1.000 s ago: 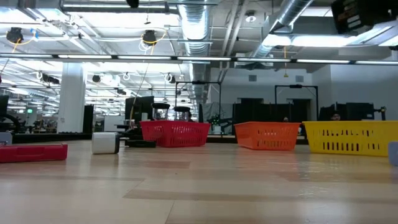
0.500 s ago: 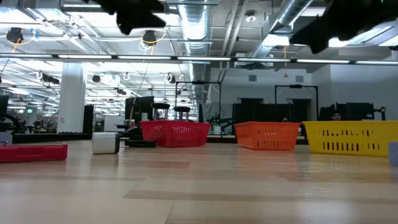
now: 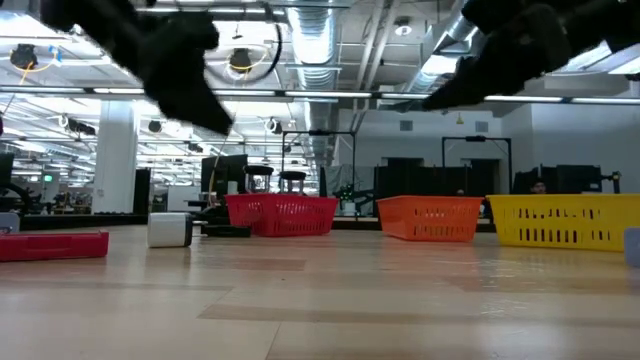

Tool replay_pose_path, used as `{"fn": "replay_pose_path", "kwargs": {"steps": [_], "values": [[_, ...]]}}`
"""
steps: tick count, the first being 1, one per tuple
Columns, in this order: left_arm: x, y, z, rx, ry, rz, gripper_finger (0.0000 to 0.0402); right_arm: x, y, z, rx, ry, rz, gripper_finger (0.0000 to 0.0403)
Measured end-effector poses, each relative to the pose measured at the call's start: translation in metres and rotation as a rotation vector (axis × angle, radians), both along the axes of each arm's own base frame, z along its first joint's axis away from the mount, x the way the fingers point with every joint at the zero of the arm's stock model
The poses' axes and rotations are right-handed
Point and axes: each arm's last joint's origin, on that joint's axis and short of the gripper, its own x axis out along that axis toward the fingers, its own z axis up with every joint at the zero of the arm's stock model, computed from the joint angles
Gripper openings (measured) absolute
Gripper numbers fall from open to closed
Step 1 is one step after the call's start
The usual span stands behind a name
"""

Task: Pick & Place Office items
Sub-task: Put the black digital timer into the yellow bin

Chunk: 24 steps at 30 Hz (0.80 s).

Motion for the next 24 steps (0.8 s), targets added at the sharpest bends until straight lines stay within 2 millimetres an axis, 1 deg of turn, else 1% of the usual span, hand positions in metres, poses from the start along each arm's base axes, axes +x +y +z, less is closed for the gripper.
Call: {"fn": "replay_pose_path", "kwargs": {"steps": [4,8,12,14,18,21,24], "values": [[-0.009,0.011,-0.021,0.005,0.060,0.054,0.0231,0.003,0.001,0.007,0.000,-0.013,0.004,0.0233],[-0.017,0.022,-0.041,-0.050,0.111,0.119,0.0211,0.002,0.001,0.005,-0.026,0.013,0.014,0.0231],[-0.022,0.028,-0.051,-0.081,0.115,0.141,0.0203,0.000,0.000,0.002,-0.036,0.053,0.016,0.0226],[-0.023,0.029,-0.054,-0.101,0.114,0.131,0.0209,0.000,-0.001,0.001,-0.037,0.059,0.013,0.0225],[-0.021,0.032,-0.060,-0.068,0.144,0.100,0.0239,0.001,-0.003,0.001,-0.037,0.059,0.002,0.0224],[-0.015,0.034,-0.066,-0.018,0.155,0.060,0.0260,0.001,-0.006,0.001,-0.036,0.059,-0.009,0.0224],[-0.006,0.034,-0.073,0.042,0.160,0.004,0.0271,0.001,-0.007,0.001,-0.036,0.060,-0.016,0.0223]]}}
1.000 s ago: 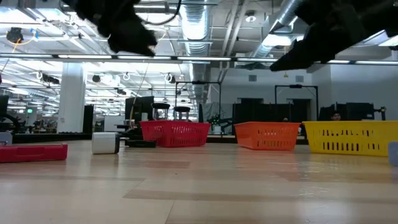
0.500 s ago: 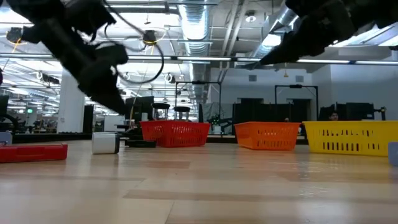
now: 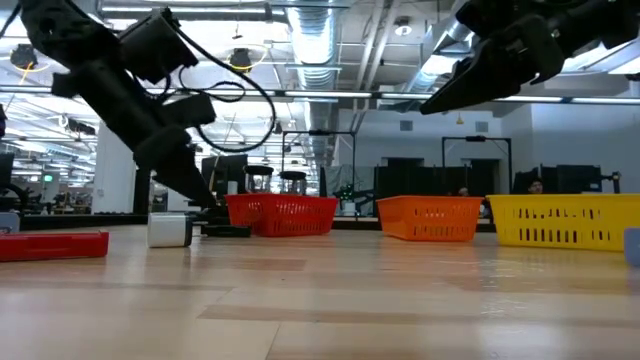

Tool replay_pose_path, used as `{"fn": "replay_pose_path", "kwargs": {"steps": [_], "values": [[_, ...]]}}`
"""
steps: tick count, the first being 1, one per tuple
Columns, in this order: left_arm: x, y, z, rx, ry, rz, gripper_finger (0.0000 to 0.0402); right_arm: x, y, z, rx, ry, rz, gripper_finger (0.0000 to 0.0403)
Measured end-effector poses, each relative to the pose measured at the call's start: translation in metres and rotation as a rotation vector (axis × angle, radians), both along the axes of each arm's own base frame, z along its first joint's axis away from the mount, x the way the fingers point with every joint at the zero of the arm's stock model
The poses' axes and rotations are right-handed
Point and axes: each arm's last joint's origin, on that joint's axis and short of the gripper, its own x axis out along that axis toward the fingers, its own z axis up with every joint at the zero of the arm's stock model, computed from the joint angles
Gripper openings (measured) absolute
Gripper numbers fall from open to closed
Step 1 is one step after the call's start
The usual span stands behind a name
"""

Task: Pick & Place Office items
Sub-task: Put the black digital timer into the yellow bin

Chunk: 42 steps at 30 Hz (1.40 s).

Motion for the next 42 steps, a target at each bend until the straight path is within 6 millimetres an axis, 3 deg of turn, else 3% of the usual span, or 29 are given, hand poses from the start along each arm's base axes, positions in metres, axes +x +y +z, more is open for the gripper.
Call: {"fn": "replay_pose_path", "kwargs": {"steps": [6,14,25,30,35,42], "values": [[0.004,0.007,-0.021,-0.002,0.082,0.036,0.0278,0.000,-0.001,0.000,0.002,0.000,-0.006,0.0224],[0.012,0.014,-0.031,-0.040,0.064,-0.002,0.0272,0.000,-0.001,0.000,0.002,0.000,-0.006,0.0224],[0.016,0.013,-0.032,-0.078,0.035,-0.030,0.0178,0.000,-0.001,0.000,0.001,0.000,-0.007,0.0222],[0.016,0.013,-0.032,-0.096,0.027,-0.016,0.0155,0.000,-0.001,0.000,0.000,0.000,-0.009,0.0219],[0.014,0.010,-0.026,-0.115,0.007,-0.018,0.0167,0.000,-0.001,0.000,0.001,-0.001,-0.009,0.0216],[0.013,-0.014,0.007,-0.167,-0.179,-0.077,0.0150,0.001,-0.001,0.001,0.009,-0.011,-0.013,0.0214]]}}
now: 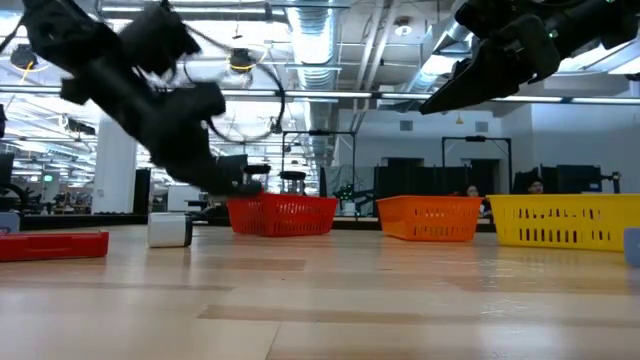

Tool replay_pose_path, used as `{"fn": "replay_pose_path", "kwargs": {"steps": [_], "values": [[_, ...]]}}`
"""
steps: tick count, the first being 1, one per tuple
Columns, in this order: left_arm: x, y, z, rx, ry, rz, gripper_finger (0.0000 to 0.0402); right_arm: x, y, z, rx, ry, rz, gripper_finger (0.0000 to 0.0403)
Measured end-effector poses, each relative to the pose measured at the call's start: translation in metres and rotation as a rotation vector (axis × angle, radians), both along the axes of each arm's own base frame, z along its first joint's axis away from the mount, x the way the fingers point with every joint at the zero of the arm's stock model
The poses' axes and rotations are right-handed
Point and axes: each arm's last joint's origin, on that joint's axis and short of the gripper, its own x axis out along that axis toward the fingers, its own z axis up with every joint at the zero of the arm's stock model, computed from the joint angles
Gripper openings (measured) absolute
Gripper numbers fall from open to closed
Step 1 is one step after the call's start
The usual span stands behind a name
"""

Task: Pick & Place Office items
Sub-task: Put the black digital timer into the yellow bin

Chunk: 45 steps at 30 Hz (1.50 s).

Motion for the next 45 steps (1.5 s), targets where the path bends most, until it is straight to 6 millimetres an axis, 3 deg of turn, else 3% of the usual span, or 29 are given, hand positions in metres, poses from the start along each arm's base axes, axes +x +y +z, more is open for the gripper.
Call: {"fn": "replay_pose_path", "kwargs": {"steps": [6,12,16,20,26,30,35,45], "values": [[-0.006,-0.023,0.033,-0.051,-0.204,-0.033,0.0167,0.007,0.001,0.003,-0.072,-0.053,0.044,0.0209],[-0.006,-0.035,0.056,-0.092,-0.403,-0.081,0.0159,0.032,0.010,-0.004,-0.337,-0.155,0.246,0.0194],[-0.004,-0.036,0.058,-0.145,-0.444,-0.069,0.0151,0.055,0.017,-0.015,-0.507,-0.189,0.358,0.0183],[0.000,-0.039,0.056,-0.219,-0.434,-0.103,0.0168,0.088,0.025,-0.010,-0.603,-0.169,0.399,0.0176],[0.010,-0.044,0.052,-0.252,-0.391,-0.185,0.0160,0.137,0.030,-0.003,-0.659,-0.091,0.426,0.0171],[0.011,-0.044,0.051,-0.252,-0.385,-0.186,0.0154,0.158,0.034,-0.008,-0.665,-0.023,0.448,0.0169],[0.011,-0.044,0.052,-0.219,-0.384,-0.221,0.0166,0.169,0.039,-0.012,-0.720,-0.014,0.481,0.0168],[0.010,-0.045,0.051,-0.224,-0.374,-0.254,0.0160,0.169,0.042,-0.009,-0.723,-0.030,0.509,0.0140]]}}
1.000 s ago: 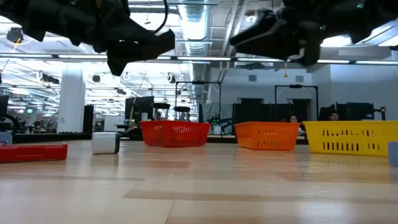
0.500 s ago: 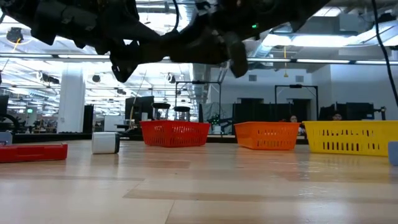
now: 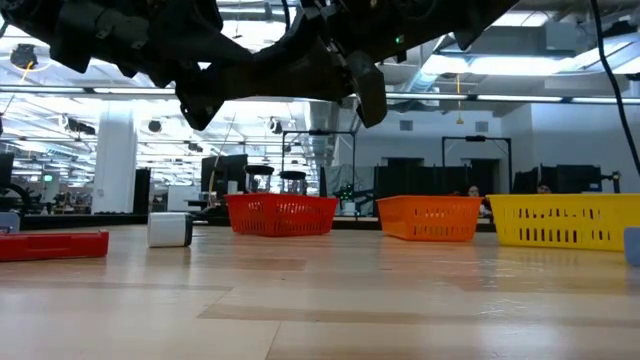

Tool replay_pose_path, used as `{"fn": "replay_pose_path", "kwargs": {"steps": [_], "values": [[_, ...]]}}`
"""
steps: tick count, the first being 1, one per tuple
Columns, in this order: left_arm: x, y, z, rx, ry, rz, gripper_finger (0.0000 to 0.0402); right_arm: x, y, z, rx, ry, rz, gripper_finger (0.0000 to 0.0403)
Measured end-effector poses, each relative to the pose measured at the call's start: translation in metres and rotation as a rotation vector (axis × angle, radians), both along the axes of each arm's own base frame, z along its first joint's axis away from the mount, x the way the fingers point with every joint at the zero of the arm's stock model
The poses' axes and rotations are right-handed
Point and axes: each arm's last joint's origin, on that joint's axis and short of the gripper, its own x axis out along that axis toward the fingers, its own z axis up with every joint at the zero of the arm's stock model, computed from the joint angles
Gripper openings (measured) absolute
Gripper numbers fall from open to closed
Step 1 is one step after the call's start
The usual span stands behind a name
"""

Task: Pick & Place Office items
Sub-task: Put the black digital timer into the yellow bin

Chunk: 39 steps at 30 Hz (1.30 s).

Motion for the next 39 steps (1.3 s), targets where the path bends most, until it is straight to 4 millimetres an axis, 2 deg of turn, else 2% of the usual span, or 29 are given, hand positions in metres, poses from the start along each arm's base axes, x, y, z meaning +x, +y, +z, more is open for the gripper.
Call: {"fn": "replay_pose_path", "kwargs": {"steps": [5,12,22,29,35,39], "values": [[0.000,0.000,0.000,-0.001,0.000,-0.003,0.0169,0.000,0.001,-0.002,0.021,0.006,0.030,0.0105],[0.000,0.000,0.000,-0.022,0.002,-0.003,0.0160,0.000,0.004,-0.002,0.035,0.007,0.034,0.0072],[0.000,0.000,0.001,-0.035,-0.004,0.009,0.0187,-0.001,0.008,-0.003,0.040,0.017,0.034,0.0065],[0.000,0.001,0.001,-0.030,-0.004,0.026,0.0223,-0.002,0.008,-0.004,0.080,0.028,0.018,0.0064],[0.000,0.002,0.001,-0.012,-0.008,0.082,0.0252,-0.008,0.008,-0.016,0.151,0.164,-0.032,0.0060],[0.000,0.003,0.001,0.041,-0.014,0.089,0.0259,-0.017,0.011,-0.019,0.152,0.229,-0.161,0.0060]]}}
